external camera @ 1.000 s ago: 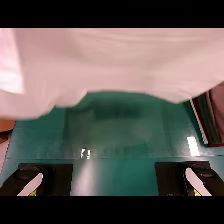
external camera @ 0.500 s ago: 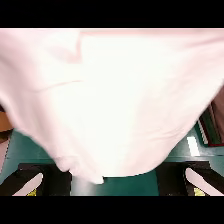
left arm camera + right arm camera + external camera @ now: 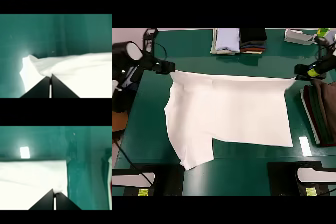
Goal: Fold the shirts.
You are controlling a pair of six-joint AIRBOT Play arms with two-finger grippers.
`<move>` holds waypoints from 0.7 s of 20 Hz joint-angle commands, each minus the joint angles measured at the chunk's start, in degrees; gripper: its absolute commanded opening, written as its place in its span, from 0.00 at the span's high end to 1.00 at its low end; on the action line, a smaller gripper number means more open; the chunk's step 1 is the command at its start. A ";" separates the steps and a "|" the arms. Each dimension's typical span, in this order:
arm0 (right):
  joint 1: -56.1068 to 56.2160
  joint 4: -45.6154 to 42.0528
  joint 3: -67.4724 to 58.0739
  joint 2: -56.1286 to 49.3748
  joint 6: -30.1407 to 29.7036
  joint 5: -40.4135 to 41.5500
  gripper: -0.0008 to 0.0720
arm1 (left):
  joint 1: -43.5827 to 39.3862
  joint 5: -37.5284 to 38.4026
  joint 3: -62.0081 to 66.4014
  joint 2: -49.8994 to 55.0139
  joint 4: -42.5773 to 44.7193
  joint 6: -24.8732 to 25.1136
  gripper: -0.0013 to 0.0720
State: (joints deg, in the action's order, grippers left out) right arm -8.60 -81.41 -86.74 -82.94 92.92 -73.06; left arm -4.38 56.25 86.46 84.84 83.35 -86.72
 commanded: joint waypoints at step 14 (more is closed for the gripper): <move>2.91 2.93 22.12 1.36 -1.92 9.40 0.97 | 4.90 8.98 -13.49 3.54 -9.51 7.61 0.95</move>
State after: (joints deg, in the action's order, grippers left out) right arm -6.92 -78.74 -70.78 -82.21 91.05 -66.63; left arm 0.36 65.56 76.88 88.36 76.51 -79.59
